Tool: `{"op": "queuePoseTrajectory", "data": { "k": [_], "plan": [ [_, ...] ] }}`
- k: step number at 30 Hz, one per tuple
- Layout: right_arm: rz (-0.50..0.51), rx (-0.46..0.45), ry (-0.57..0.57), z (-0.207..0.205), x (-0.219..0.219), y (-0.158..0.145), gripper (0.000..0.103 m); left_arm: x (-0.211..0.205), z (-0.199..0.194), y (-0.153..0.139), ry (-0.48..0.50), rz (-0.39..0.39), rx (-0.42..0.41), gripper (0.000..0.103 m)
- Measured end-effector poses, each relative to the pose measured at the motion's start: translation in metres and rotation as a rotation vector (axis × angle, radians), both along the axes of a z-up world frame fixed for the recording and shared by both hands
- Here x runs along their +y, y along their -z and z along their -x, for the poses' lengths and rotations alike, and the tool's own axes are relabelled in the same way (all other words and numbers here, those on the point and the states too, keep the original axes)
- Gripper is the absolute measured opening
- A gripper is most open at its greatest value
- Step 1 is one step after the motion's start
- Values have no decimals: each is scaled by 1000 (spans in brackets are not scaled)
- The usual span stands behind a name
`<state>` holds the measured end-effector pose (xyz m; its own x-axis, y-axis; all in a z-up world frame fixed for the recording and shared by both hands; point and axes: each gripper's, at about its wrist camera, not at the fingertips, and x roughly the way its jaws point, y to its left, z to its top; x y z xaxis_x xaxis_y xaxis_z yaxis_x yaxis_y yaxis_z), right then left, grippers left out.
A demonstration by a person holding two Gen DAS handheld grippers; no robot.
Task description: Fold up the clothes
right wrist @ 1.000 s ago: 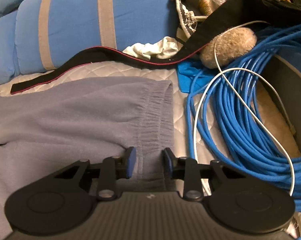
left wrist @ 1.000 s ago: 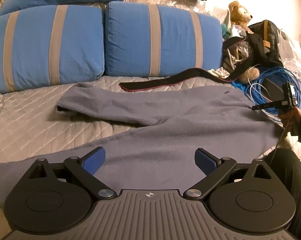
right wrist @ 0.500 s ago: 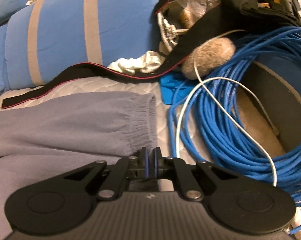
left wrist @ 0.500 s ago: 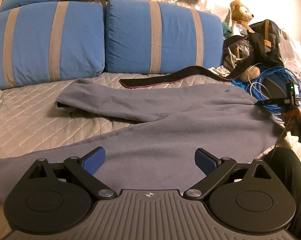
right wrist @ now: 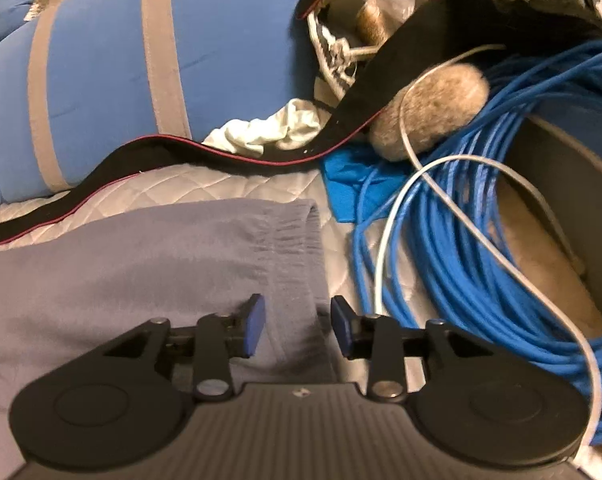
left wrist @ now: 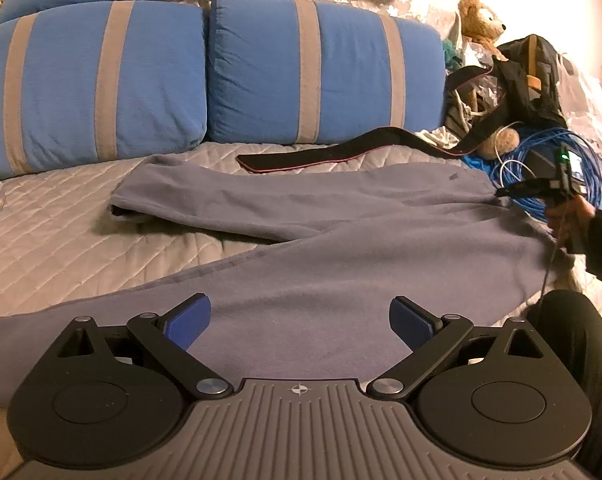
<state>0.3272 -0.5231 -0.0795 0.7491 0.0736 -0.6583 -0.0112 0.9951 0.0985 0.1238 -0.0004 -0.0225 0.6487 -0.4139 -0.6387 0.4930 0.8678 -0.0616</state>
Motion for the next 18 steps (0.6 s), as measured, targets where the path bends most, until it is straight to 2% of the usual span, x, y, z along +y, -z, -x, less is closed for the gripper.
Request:
{"op": "queuePoseTrajectory", "data": {
  "k": [1, 2, 3, 4, 8, 12, 14, 15, 17, 18],
  "plan": [
    [-4, 6, 1, -4, 1, 2, 26, 0, 0, 0, 1, -3, 0, 98],
    [4, 6, 5, -6, 3, 4, 21, 1, 3, 0, 0, -6, 0, 98],
    [22, 0, 15, -7, 5, 4, 10, 1, 4, 0, -1, -7, 1, 98],
    [31, -9, 26, -7, 6, 2, 6, 2, 4, 0, -2, -7, 2, 98],
    [74, -43, 80, -7, 5, -2, 4, 3, 2, 2, -5, -7, 7, 98],
    [85, -31, 108, -10, 7, -1, 5, 2, 2, 2, -2, 2, 7, 98],
    [114, -19, 115, -11, 12, -3, 14, 3, 3, 1, 0, 10, 5, 98],
    [152, -24, 115, -11, 18, -6, 33, 3, 3, 0, 0, 17, 4, 98],
    [238, -53, 97, -7, 32, -16, 53, 4, 2, -1, 0, 31, 3, 98],
    [259, -76, 75, -3, 38, -24, 72, 6, 1, -2, -2, 38, 3, 98]
  ]
}}
